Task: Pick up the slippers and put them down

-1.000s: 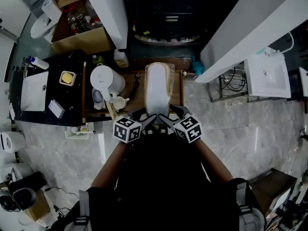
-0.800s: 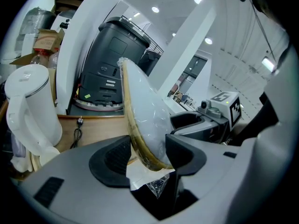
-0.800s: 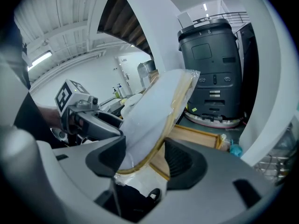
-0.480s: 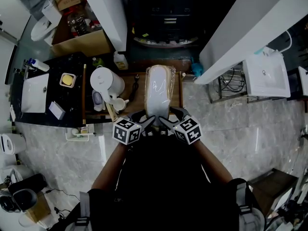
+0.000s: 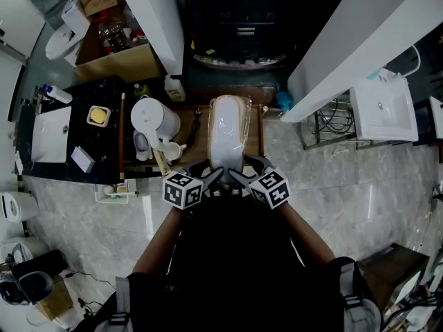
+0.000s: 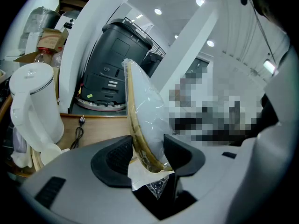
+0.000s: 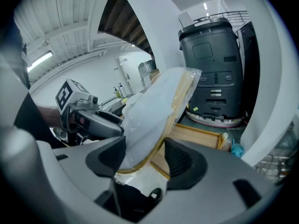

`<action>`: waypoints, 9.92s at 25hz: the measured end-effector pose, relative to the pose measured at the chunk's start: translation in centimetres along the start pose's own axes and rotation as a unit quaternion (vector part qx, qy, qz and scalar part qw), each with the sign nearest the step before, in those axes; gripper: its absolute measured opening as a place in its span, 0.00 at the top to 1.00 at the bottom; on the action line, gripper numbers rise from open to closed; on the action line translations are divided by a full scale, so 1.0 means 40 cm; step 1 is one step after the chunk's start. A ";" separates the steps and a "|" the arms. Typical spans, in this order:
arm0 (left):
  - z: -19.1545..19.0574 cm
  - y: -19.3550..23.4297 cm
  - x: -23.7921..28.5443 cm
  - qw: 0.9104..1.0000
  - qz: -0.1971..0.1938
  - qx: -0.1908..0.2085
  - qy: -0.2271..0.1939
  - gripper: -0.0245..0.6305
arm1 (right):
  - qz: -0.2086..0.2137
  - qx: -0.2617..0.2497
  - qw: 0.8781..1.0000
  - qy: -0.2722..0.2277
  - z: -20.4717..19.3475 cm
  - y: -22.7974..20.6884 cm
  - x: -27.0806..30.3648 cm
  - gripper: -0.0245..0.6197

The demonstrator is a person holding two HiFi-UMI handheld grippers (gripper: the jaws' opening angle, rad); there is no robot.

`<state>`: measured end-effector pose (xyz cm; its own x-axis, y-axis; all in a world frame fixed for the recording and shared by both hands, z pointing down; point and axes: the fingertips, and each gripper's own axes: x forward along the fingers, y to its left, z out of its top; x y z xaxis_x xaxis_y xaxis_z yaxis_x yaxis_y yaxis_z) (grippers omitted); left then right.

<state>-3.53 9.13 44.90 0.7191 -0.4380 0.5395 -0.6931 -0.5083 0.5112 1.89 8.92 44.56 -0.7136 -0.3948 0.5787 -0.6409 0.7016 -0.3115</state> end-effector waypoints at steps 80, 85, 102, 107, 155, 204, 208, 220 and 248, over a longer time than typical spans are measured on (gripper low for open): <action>-0.113 0.145 0.172 0.995 -0.008 -0.059 0.083 0.64 | 0.026 0.058 0.995 0.080 -0.149 -0.143 0.159 0.55; -0.138 0.160 0.199 0.994 -0.011 -0.066 0.090 0.64 | 0.026 0.060 0.994 0.092 -0.181 -0.162 0.177 0.55; -0.215 0.238 0.256 0.990 -0.002 -0.087 0.110 0.64 | 0.028 0.069 0.991 0.111 -0.256 -0.193 0.262 0.55; -0.227 0.263 0.277 0.990 0.001 -0.091 0.110 0.64 | 0.027 0.077 0.990 0.111 -0.274 -0.211 0.291 0.55; -0.303 0.388 0.403 0.978 -0.018 -0.154 0.139 0.64 | 0.027 0.136 0.981 0.134 -0.374 -0.305 0.415 0.55; -0.071 0.190 0.203 0.996 0.009 0.027 0.081 0.94 | -0.081 0.016 0.995 0.051 -0.125 -0.200 0.198 0.95; -0.035 0.122 0.152 0.999 -0.001 0.037 0.032 0.95 | -0.057 -0.010 0.998 0.032 -0.087 -0.148 0.159 0.95; -0.026 0.059 0.042 0.999 -0.003 0.038 -0.013 0.95 | -0.060 -0.025 0.998 -0.019 -0.030 -0.081 0.068 0.95; 0.029 0.069 0.001 0.998 -0.027 0.038 -0.040 0.95 | -0.065 -0.047 0.996 -0.038 0.023 -0.051 0.071 0.95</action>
<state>-5.37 6.87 45.54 0.7597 -0.4638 0.4558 -0.6489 -0.5863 0.4849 0.89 5.81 46.14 -0.6477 -0.5278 0.5495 -0.7027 0.6926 -0.1629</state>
